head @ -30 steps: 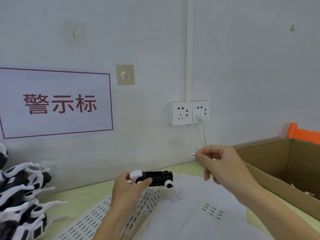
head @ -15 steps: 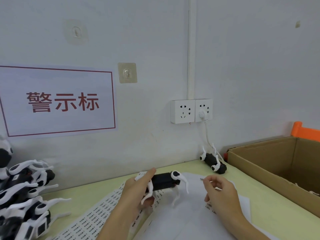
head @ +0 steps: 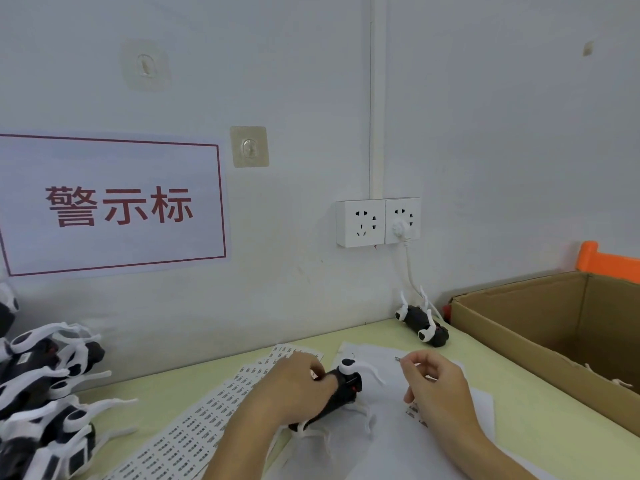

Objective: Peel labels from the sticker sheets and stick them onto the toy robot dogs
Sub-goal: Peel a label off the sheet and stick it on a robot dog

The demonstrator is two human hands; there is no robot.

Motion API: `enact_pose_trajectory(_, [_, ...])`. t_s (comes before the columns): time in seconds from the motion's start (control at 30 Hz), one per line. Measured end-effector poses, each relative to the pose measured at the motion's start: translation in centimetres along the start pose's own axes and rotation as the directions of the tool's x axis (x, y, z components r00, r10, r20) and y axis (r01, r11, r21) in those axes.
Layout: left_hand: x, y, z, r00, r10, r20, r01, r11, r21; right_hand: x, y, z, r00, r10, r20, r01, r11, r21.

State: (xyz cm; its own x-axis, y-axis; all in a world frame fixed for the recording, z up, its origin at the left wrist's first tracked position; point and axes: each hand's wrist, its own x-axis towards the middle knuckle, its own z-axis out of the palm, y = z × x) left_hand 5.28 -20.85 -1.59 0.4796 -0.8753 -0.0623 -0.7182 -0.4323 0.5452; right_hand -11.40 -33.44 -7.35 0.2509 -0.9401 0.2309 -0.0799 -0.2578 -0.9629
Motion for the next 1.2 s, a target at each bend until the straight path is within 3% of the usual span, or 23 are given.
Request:
enact_pose_trajectory(0.07, [0.0,0.2,0.4,0.997,0.018,0.078,-0.024,0.997,0.068,0.0,0.0,0.0,1.000,-0.002,0.004,0.002,1.000,0.001])
enact_pose_trajectory(0.17, [0.1,0.4,0.3,0.997,-0.006,0.076,-0.004,0.992,0.128,0.0,0.1,0.0,1.000,-0.002,0.000,0.002,1.000,0.004])
enact_pose_trajectory(0.27, [-0.1,0.5,-0.2,0.994,-0.054,0.091,0.062,0.995,-0.081,0.0,0.1,-0.2,1.000,0.003,-0.012,-0.003,1.000,0.009])
enact_pose_trajectory(0.37, [-0.3,0.3,0.3,0.988,-0.090,0.128,0.133,0.915,-0.381,0.0,0.1,-0.2,1.000,0.015,-0.014,-0.015,1.000,0.016])
enact_pose_trajectory(0.43, [-0.2,0.3,1.3,0.983,-0.100,0.154,0.172,0.791,-0.587,0.0,0.1,-0.3,1.000,0.021,-0.012,-0.021,1.000,0.017])
enact_pose_trajectory(0.57, [-0.1,0.8,2.6,0.984,-0.108,0.139,0.172,0.406,-0.897,0.1,0.2,-0.3,0.999,0.035,-0.012,-0.035,0.999,0.021])
enact_pose_trajectory(0.7, [-0.6,0.9,3.5,0.960,-0.009,0.279,0.279,0.000,-0.960,0.1,0.3,-0.4,0.999,0.052,-0.007,-0.051,0.998,0.033])
enact_pose_trajectory(0.8, [-1.1,0.8,4.4,0.975,0.018,0.221,0.220,-0.174,-0.960,0.1,0.3,-0.6,0.998,0.063,0.002,-0.063,0.998,0.031])
enact_pose_trajectory(0.97, [-1.6,-0.6,4.6,0.991,0.119,0.060,0.084,-0.203,-0.976,-0.1,0.2,-0.9,0.996,0.076,0.035,-0.077,0.997,0.024])
enact_pose_trajectory(1.07, [-1.6,-1.3,3.9,0.980,0.199,-0.008,0.017,-0.125,-0.992,-0.2,0.2,-1.0,0.994,0.075,0.073,-0.075,0.997,-0.003])
enact_pose_trajectory(1.2, [-0.4,-2.6,4.2,0.991,0.129,-0.033,-0.026,-0.050,-0.998,-0.1,0.3,-0.5,0.989,0.070,0.132,-0.061,0.996,-0.071])
